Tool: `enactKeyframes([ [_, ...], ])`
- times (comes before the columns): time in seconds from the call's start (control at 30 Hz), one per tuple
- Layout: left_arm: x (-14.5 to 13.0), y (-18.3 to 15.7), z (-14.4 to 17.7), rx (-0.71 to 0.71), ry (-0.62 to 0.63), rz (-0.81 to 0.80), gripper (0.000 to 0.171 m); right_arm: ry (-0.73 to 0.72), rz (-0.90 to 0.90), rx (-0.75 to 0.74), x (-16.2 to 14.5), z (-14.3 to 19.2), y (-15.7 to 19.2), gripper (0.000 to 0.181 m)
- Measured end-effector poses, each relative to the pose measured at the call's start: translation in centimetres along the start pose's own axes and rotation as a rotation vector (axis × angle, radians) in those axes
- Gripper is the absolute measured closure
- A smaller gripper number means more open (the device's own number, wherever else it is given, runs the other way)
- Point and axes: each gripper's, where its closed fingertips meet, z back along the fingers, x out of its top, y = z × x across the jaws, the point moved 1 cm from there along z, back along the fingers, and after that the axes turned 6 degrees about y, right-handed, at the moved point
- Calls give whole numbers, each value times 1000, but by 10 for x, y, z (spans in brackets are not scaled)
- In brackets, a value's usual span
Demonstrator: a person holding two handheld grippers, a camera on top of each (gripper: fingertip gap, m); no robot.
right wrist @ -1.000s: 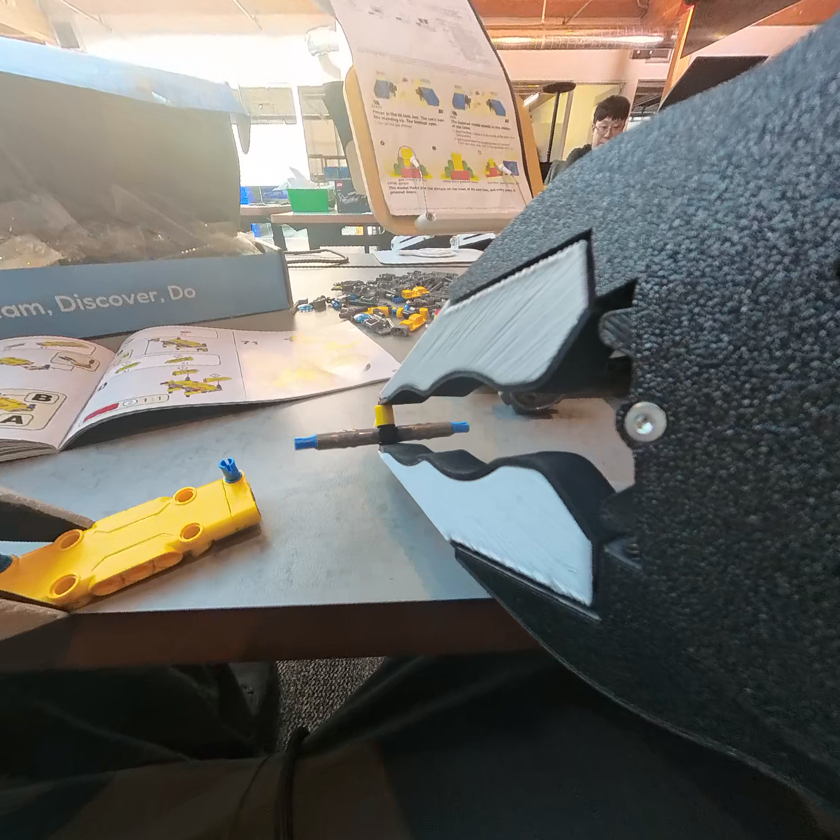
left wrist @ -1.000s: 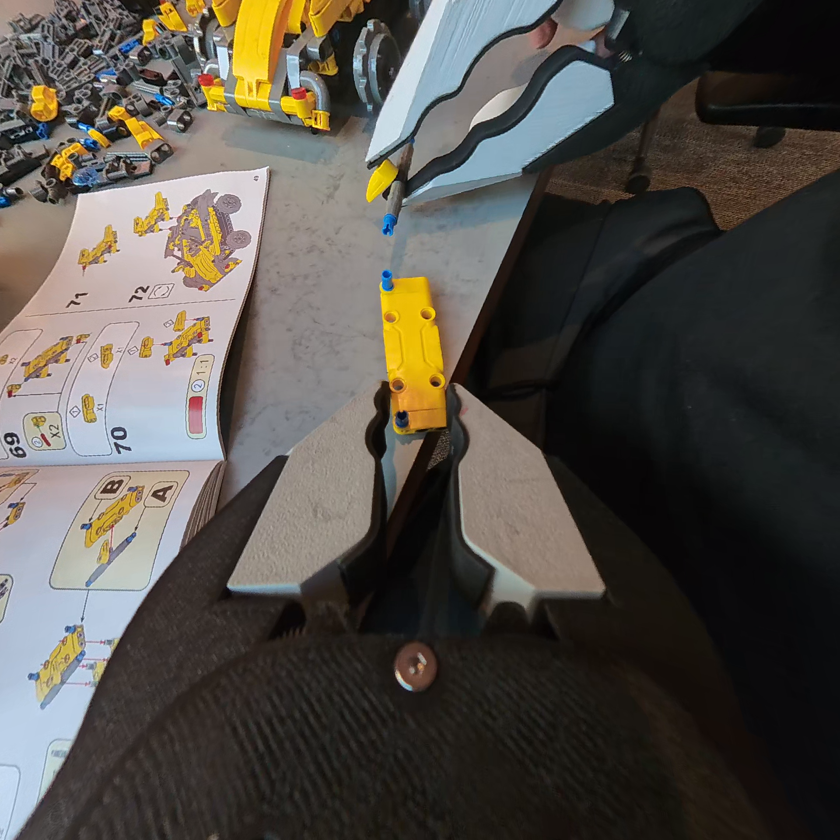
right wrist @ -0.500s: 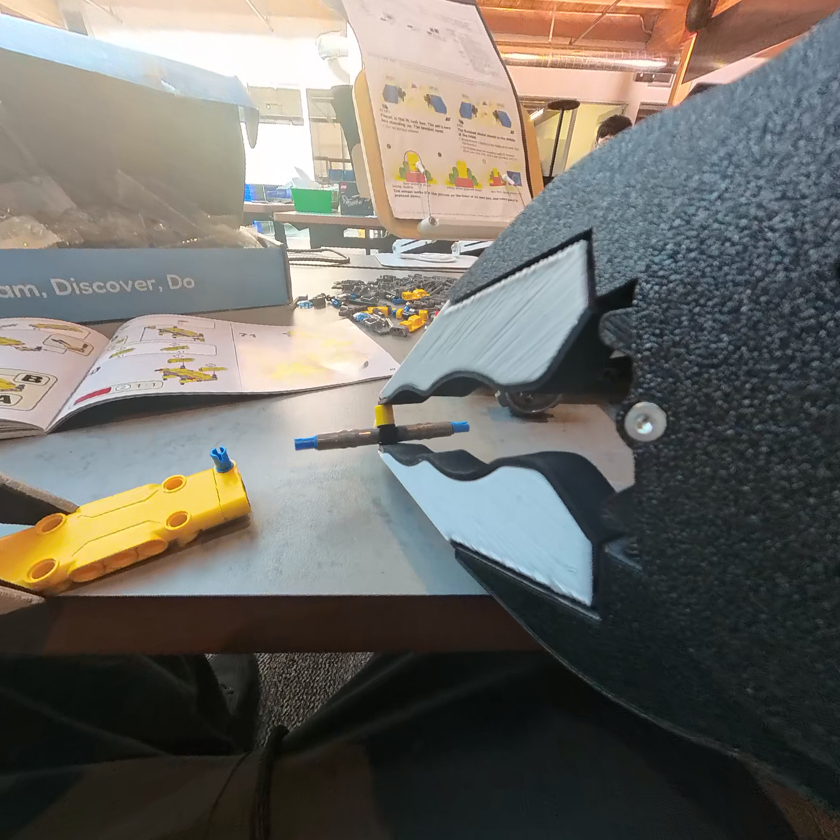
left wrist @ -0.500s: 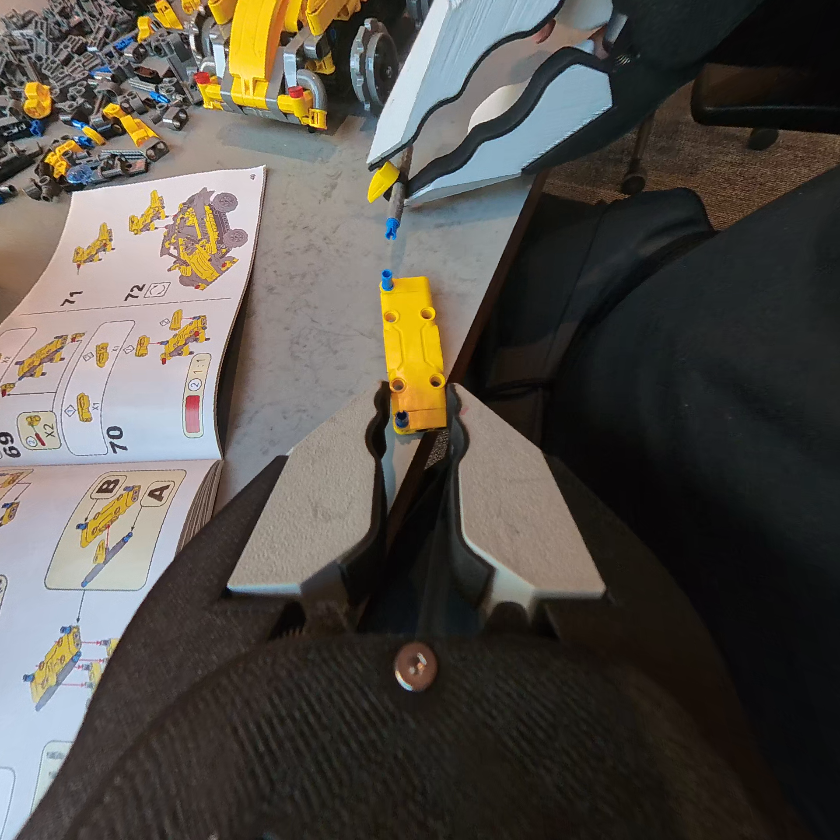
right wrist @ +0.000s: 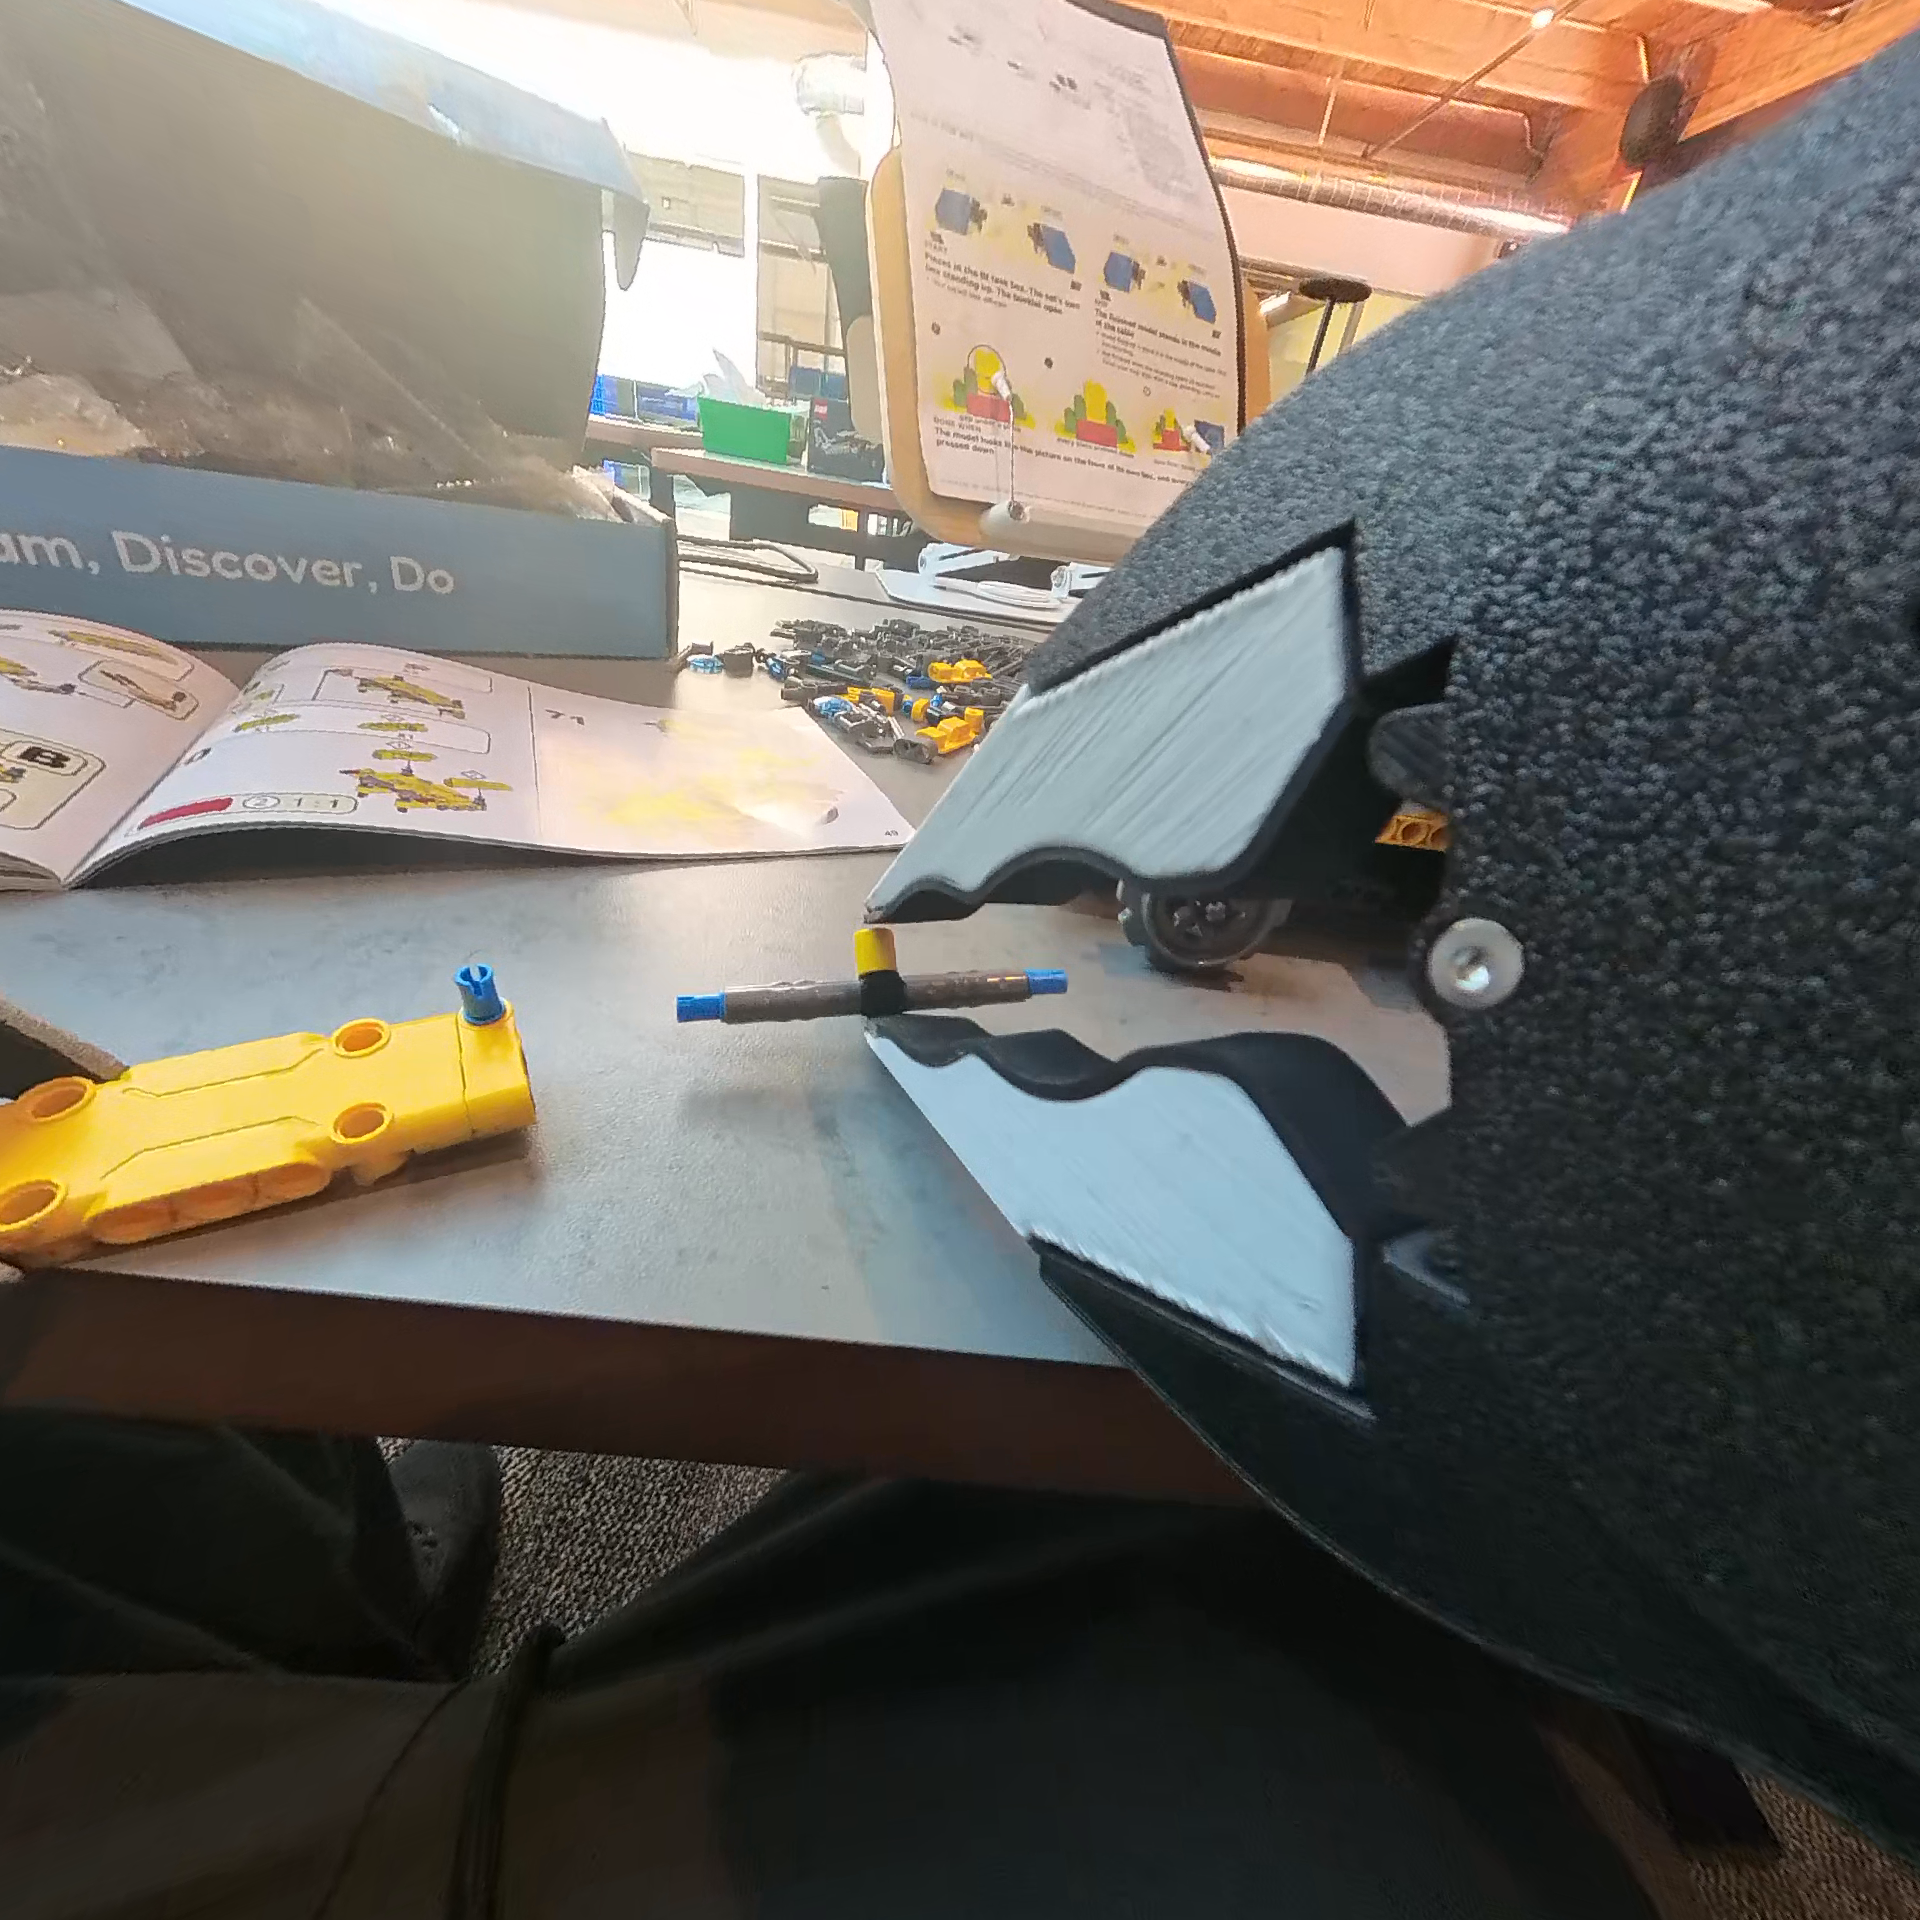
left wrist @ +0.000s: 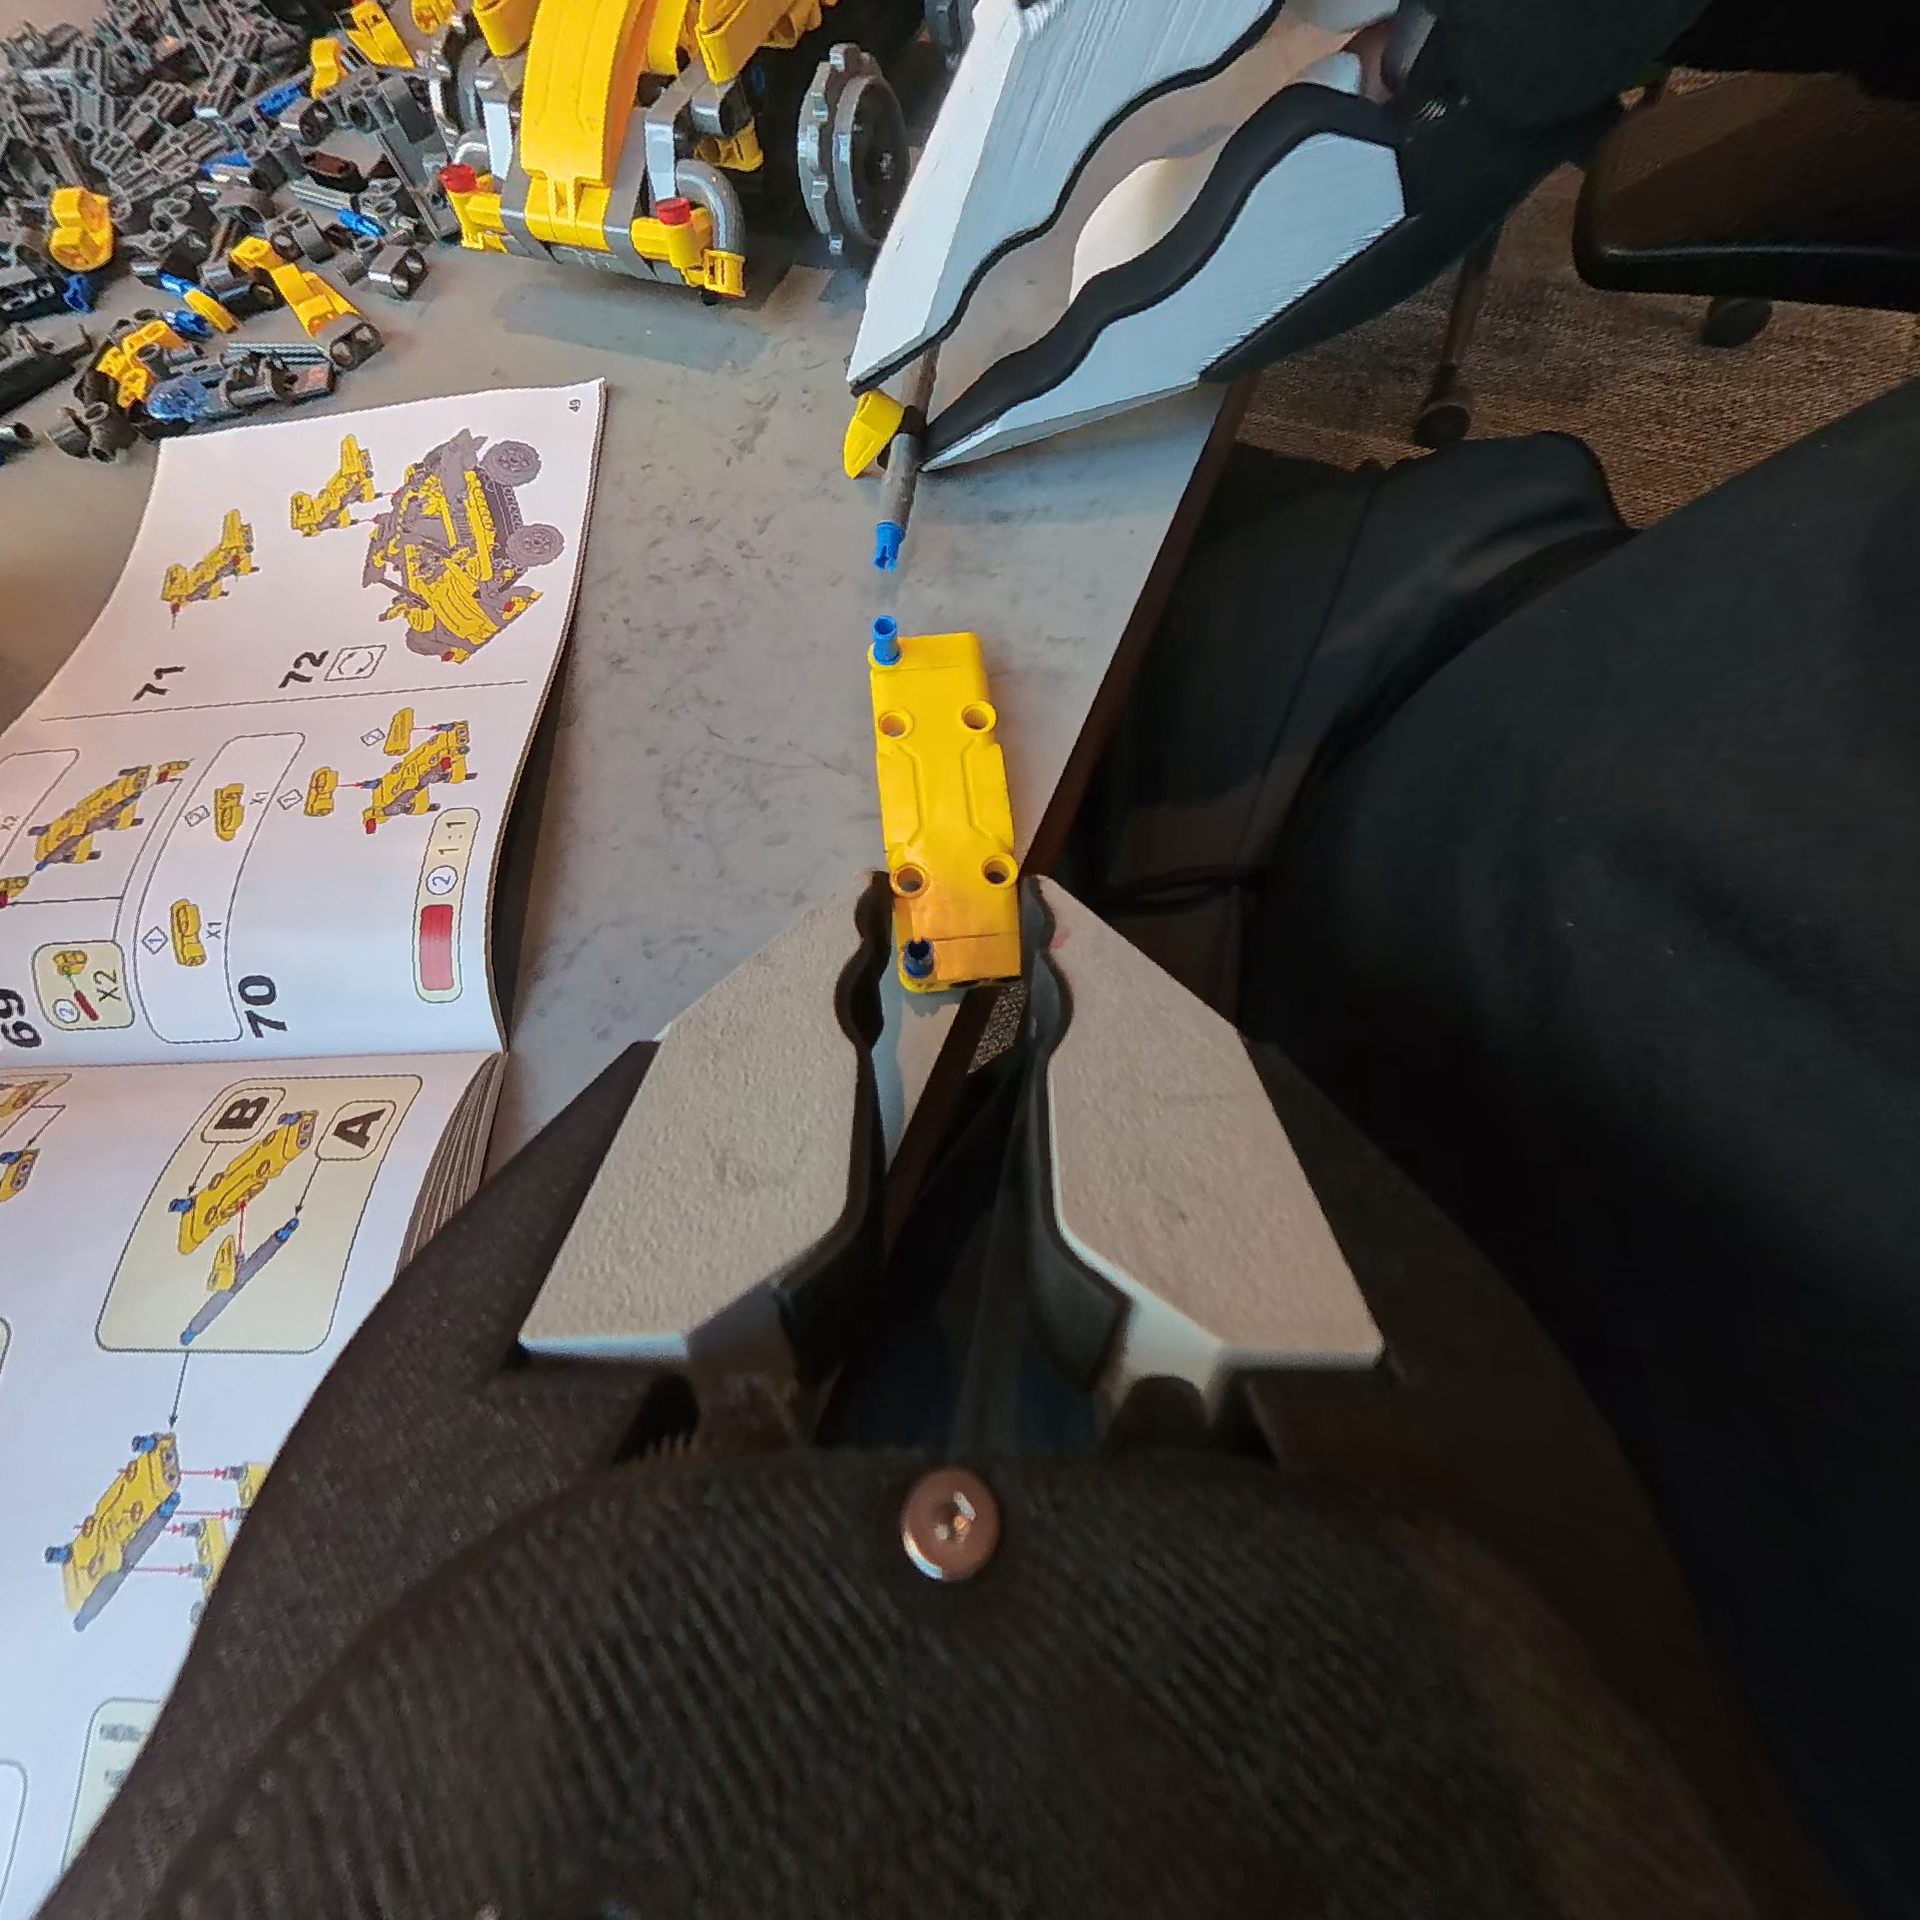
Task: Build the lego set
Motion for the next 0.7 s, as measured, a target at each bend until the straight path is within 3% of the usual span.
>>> enactKeyframes([
  [0.7,1,-3,-1,81,39,-81,150,42,108,-20,-6,3,3,163],
])
